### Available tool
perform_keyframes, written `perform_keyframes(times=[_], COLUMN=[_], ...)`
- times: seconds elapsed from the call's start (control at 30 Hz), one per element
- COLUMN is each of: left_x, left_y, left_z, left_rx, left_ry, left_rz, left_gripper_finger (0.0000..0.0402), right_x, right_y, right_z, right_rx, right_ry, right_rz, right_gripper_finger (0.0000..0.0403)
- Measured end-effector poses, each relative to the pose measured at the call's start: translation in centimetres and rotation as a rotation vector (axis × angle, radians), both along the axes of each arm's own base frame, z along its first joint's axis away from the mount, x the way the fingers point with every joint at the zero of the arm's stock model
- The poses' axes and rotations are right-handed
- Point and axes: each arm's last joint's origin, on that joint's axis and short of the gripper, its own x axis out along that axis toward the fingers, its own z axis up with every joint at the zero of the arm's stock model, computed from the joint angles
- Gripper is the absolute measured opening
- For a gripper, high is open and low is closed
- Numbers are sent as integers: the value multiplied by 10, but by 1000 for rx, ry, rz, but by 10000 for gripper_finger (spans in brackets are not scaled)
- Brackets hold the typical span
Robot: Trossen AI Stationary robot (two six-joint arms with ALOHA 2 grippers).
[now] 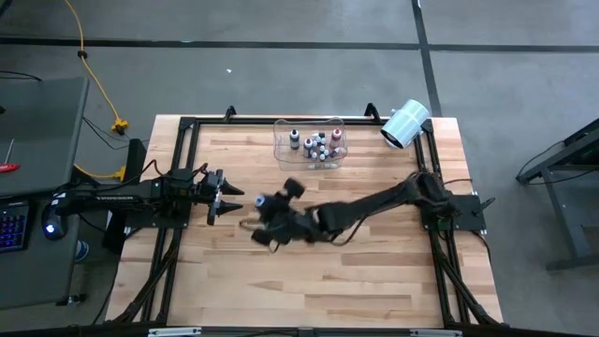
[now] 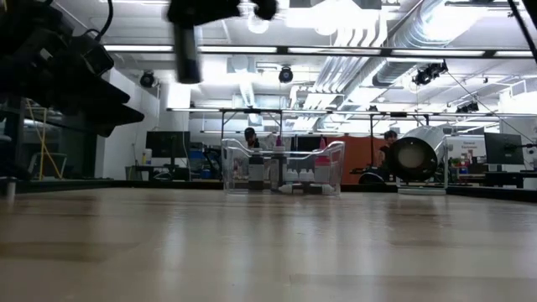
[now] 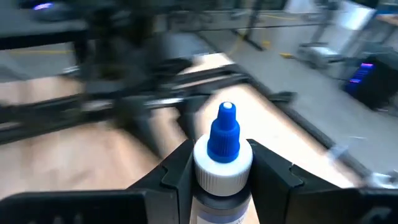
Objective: Pick & Place food coloring
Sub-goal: Put the large blue food coloring into the transparent container
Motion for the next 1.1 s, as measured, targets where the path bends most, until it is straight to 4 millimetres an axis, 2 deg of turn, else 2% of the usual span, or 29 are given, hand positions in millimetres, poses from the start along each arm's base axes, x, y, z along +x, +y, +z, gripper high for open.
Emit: perform_keyframes(times=[0.13,0.33,0.5,0.77,0.93,1.1], left_x=[0,0,0,0,0,0], left_y=[0,0,0,0,0,0], left_z=[0,0,0,0,0,0], left_rx=[0,0,0,0,0,0], left_ry=[0,1,1,0,0,0], left_rz=[0,0,0,0,-1,-1], left_gripper_finger=[234,234,234,234,234,234], right_x=[-27,-69,-86,-79,-64,-42], right_y=[-28,-62,-88,-134,-161,-176], right_z=[1,-25,-37,-27,-34,-40], right_rx=[31,67,66,64,81,98], right_ry=[-36,-124,-139,-188,-180,-175], right_rz=[-99,-179,-250,-358,-390,-371], right_gripper_finger=[113,113,113,113,113,113])
